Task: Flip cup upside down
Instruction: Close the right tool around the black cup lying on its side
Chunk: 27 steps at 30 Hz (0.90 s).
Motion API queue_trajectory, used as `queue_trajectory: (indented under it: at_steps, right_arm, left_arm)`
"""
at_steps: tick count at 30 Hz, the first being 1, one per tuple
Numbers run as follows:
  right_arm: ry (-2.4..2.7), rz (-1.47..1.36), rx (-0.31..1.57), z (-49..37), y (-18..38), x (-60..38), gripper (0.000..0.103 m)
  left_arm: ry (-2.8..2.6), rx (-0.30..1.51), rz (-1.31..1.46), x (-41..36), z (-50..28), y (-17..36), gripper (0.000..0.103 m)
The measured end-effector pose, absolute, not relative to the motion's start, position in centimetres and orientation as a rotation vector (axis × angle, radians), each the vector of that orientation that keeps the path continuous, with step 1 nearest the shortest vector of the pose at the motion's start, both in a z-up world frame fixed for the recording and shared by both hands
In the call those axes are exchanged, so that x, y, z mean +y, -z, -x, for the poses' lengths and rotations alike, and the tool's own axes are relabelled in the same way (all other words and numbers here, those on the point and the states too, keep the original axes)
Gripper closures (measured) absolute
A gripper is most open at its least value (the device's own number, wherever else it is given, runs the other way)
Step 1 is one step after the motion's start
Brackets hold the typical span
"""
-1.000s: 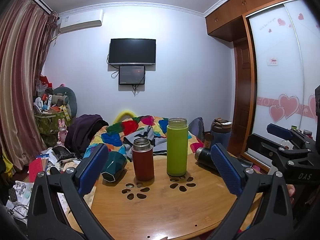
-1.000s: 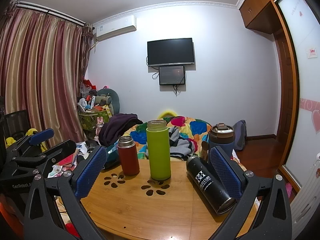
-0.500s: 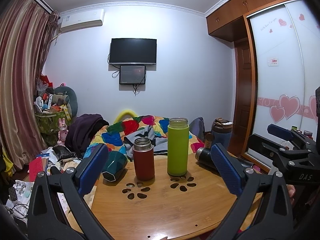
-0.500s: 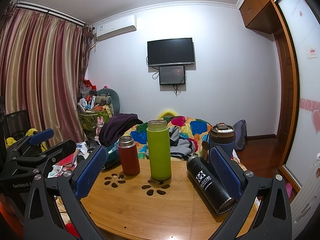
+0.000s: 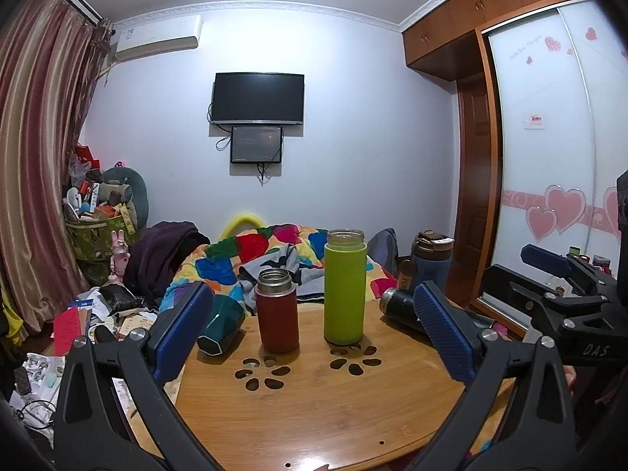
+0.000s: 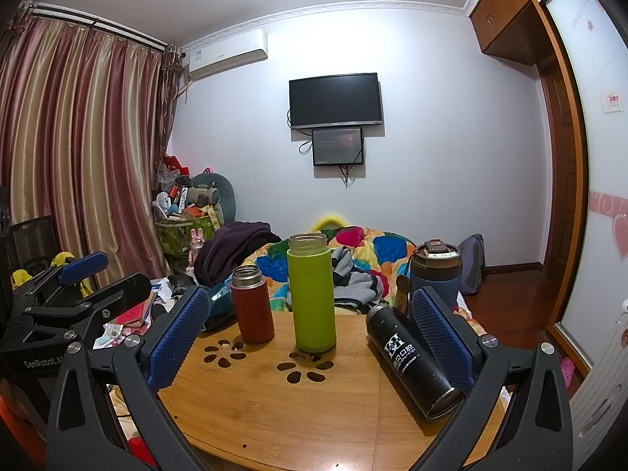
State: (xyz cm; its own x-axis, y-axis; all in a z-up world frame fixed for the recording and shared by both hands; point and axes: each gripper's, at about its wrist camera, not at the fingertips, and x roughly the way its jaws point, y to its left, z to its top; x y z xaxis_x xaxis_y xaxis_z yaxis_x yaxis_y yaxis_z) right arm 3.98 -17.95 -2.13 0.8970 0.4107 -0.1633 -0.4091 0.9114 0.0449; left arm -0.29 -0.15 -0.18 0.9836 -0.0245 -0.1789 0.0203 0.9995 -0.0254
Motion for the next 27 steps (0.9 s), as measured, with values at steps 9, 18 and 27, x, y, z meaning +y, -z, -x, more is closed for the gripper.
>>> queue_trajectory:
  at_steps: [9, 18, 27]
  right_arm:
    - [-0.380, -0.010, 0.222, -5.9, 3.9, -19.5, 0.000]
    - [-0.243, -0.054, 0.424, -12.0, 9.7, -24.2, 0.000]
    - [-0.237, -0.061, 0.556, -16.5, 13.8, -26.3, 0.000]
  left_arm:
    - [0.144, 0.225, 0.035, -0.6, -2.4, 1.1, 0.000]
    - [0.164, 0.398, -0.011, -2.0, -7.3, 5.4, 0.000]
    - [0.170, 0.487, -0.032, -2.6, -9.2, 8.6, 0.000]
